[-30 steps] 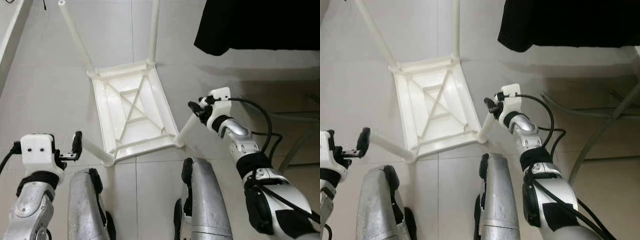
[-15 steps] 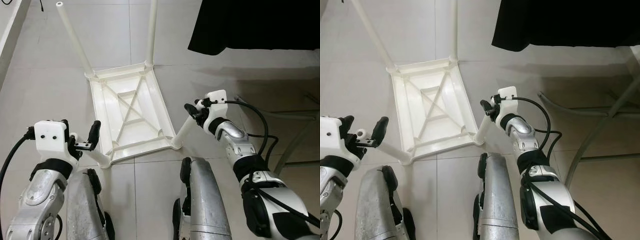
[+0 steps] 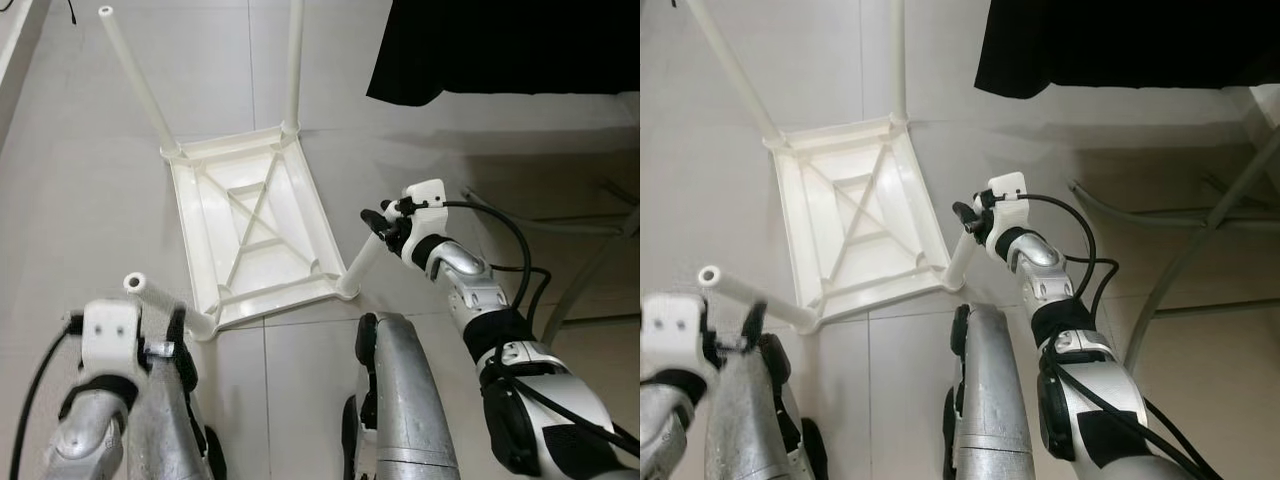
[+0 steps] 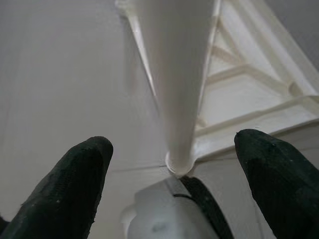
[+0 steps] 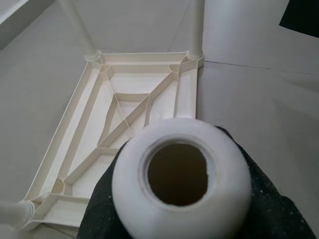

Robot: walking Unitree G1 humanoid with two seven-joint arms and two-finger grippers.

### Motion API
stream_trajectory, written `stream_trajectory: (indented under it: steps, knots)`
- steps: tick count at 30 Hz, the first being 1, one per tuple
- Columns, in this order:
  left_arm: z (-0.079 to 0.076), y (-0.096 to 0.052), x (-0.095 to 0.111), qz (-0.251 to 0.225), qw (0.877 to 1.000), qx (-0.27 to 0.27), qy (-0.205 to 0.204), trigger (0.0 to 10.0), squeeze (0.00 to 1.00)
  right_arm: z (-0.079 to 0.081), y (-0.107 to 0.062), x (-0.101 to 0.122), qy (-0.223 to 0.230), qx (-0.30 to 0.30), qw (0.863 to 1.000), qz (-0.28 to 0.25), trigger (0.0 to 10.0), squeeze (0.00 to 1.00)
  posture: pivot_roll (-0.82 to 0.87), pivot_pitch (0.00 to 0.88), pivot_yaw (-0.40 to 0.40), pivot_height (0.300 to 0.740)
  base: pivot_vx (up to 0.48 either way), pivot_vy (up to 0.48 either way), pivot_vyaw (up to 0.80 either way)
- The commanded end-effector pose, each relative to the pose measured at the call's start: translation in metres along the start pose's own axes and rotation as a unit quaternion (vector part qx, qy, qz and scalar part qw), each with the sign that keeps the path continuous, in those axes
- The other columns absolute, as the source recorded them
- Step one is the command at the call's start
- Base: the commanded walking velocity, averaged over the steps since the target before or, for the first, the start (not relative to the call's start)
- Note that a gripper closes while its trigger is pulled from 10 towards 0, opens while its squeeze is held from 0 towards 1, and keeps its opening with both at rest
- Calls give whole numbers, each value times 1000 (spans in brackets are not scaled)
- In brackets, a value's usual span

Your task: Building children table

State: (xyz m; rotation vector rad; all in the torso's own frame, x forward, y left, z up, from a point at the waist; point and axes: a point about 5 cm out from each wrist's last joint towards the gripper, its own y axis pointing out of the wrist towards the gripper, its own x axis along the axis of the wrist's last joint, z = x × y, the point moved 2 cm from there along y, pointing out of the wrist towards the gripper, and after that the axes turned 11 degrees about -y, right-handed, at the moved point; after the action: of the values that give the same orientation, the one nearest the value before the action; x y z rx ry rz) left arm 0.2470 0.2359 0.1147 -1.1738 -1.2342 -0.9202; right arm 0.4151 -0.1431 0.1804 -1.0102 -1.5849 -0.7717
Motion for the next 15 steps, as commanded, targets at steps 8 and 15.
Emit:
stream_trajectory:
  steps: [8,15]
  knots:
    - [15,36,7,-32,999,42,0,10000,0,11,-10,-22,34,44,998,20,0,0,-87,483,-134,465,0,0,0]
    - [22,67,21,-54,997,53,0,10000,0,14,-11,-13,32,59,998,2,0,0,-121,487,-143,465,0,0,0]
